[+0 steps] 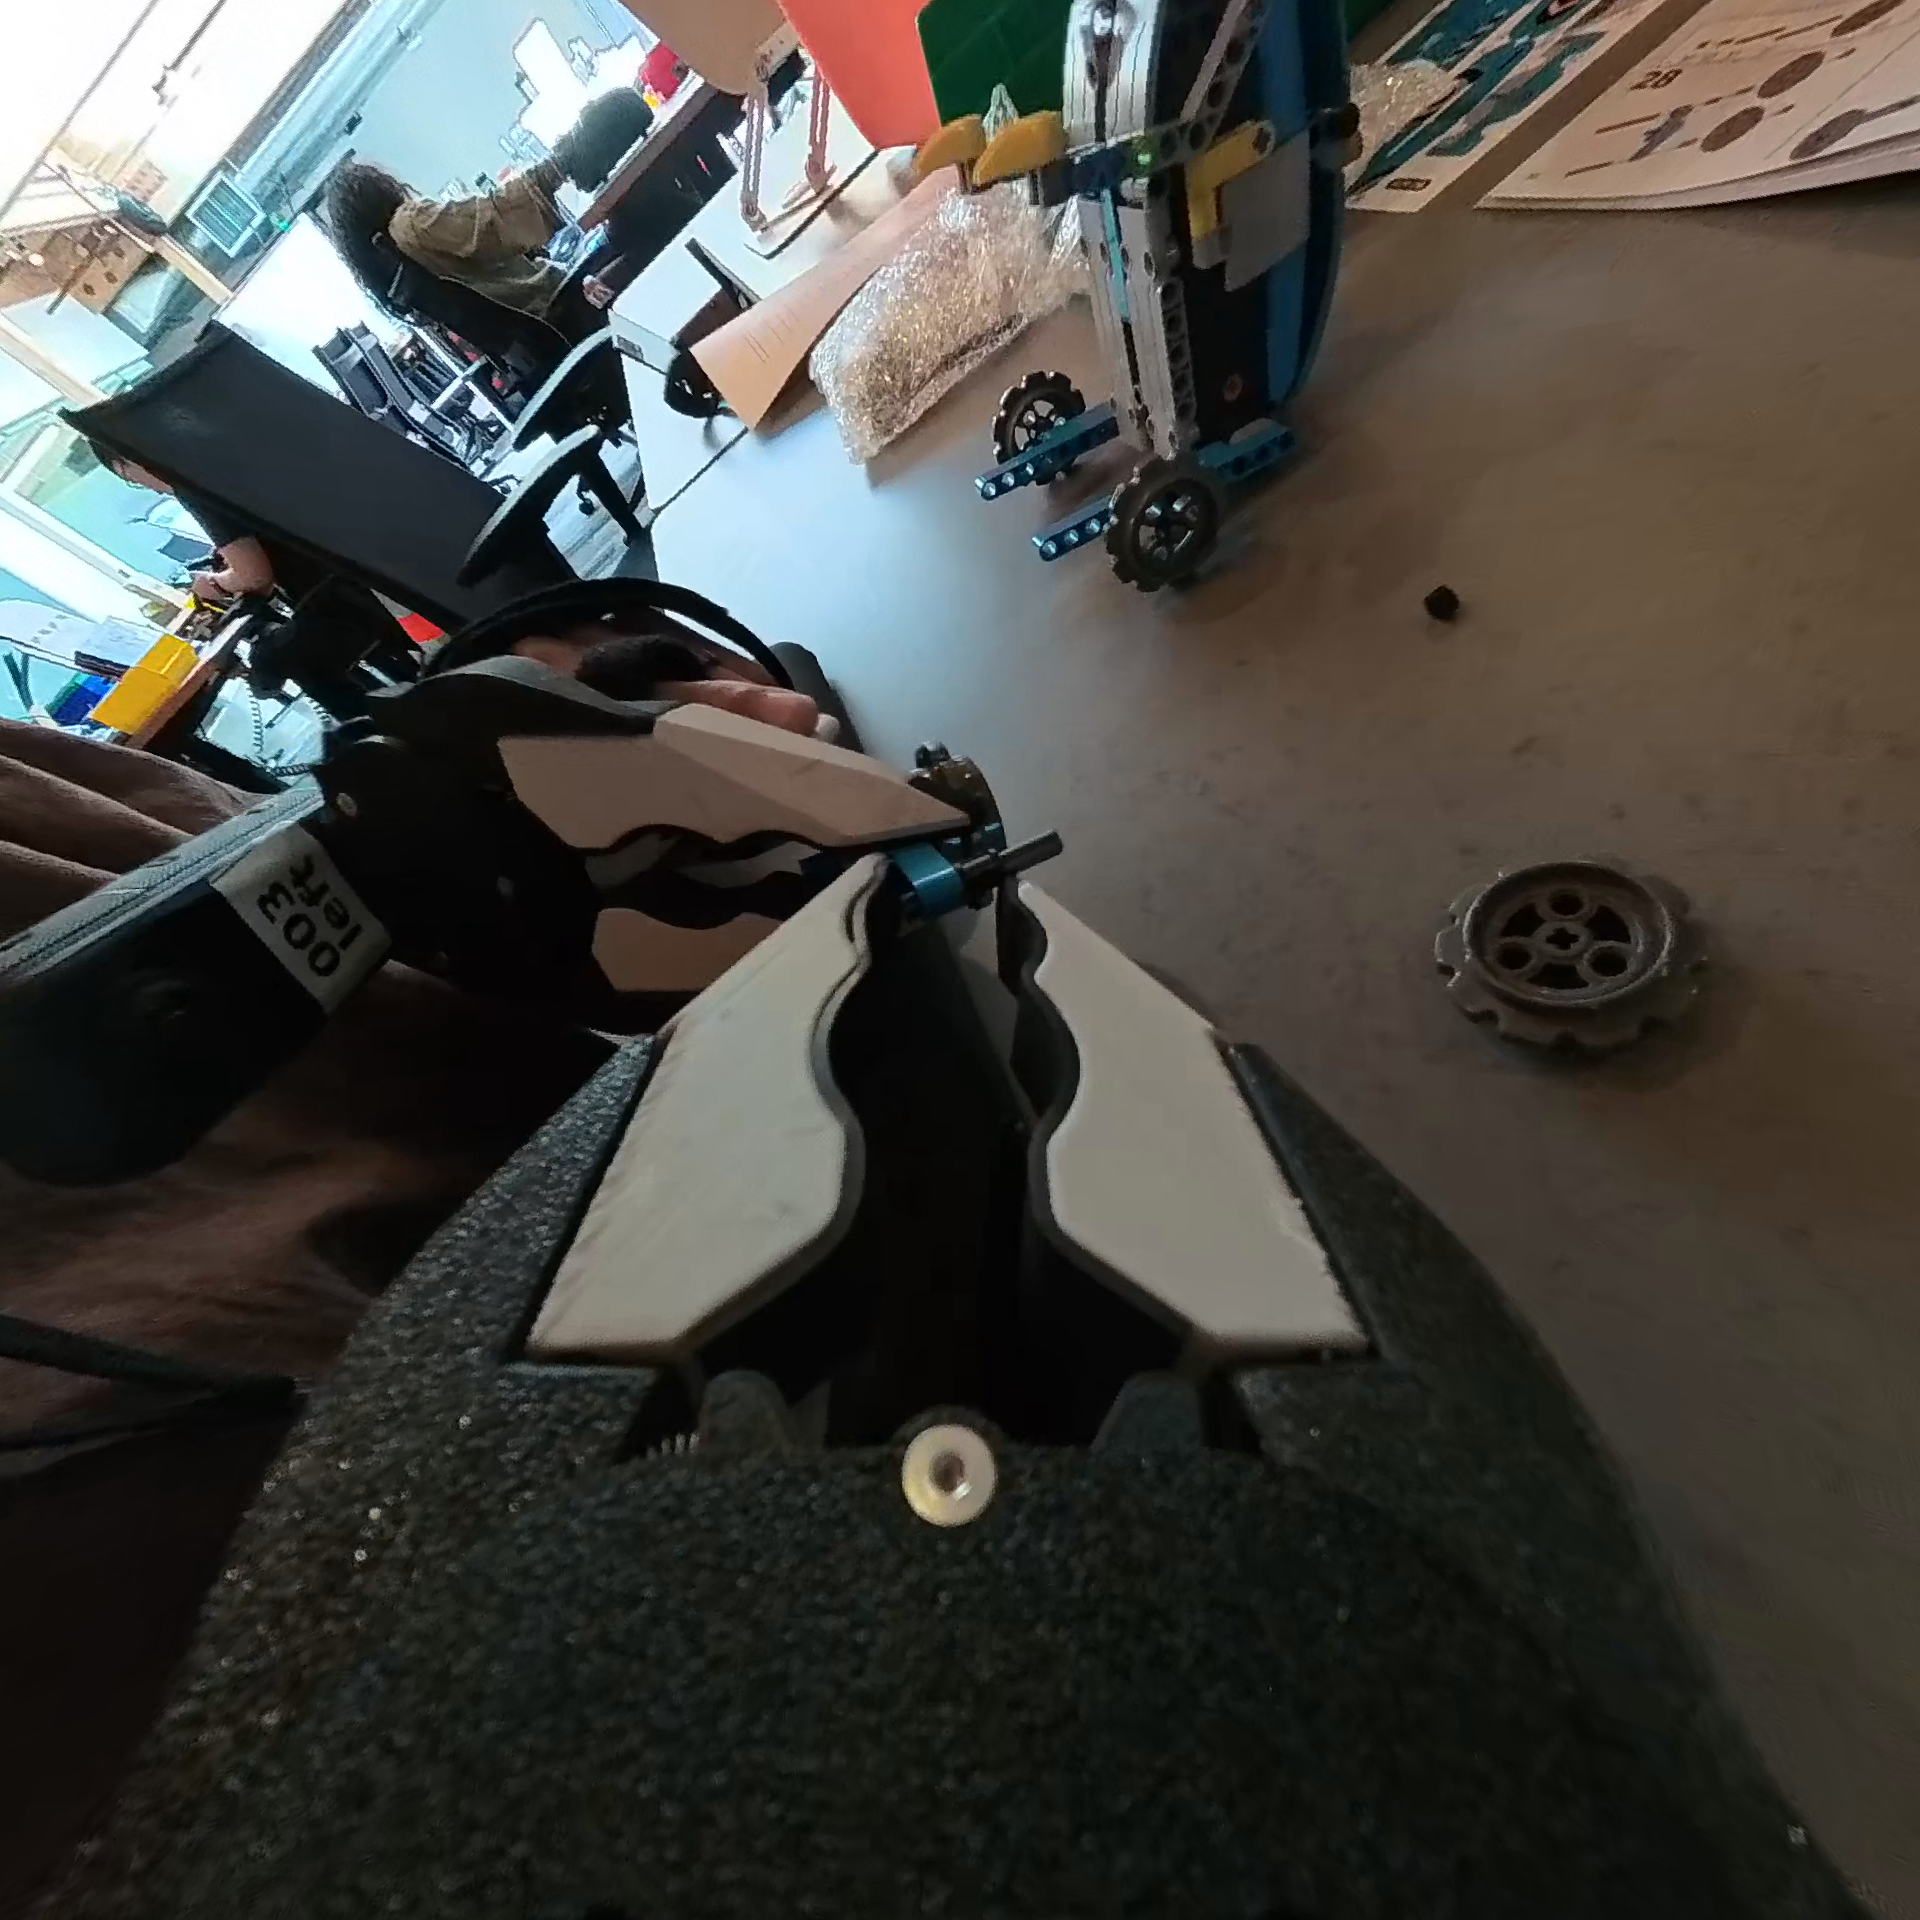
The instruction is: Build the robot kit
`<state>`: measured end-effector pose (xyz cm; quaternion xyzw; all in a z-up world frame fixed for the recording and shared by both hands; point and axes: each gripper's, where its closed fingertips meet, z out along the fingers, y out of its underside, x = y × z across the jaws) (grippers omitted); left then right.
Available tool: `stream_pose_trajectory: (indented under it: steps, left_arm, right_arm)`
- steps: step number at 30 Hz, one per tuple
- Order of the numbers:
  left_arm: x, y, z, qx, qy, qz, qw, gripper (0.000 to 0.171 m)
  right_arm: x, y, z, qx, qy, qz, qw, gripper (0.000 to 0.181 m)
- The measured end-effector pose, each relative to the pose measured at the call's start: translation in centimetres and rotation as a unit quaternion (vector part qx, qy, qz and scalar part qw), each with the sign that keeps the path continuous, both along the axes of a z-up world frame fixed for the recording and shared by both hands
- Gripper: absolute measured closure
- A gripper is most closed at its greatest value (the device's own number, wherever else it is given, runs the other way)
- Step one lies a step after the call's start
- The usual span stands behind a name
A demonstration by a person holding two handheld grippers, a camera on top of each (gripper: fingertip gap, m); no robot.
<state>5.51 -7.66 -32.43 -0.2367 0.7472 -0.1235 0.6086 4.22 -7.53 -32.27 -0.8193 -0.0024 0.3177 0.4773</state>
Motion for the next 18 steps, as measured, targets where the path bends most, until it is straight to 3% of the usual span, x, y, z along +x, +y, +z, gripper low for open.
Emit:
stream_pose_trajectory:
  steps: [11, 14, 18]
  left_arm:
    - [0.2, 0.8, 0.5, -0.006, -0.014, 0.015, 1.000, 0.166]
    - [0.1, 1.3, 0.8, -0.019, -0.019, 0.022, 0.999, 0.167]
    - [-0.4, -0.2, 1.4, -0.052, -0.026, -0.023, 0.998, 0.167]
  right_arm:
    - [0.3, 0.2, 0.7, 0.008, 0.039, -0.007, 0.999, 0.160]
    - [1.0, -0.2, 2.0, 0.046, 0.052, -0.007, 0.998, 0.150]
    - [1.5, -0.5, 2.7, 0.083, 0.024, 0.016, 0.996, 0.136]
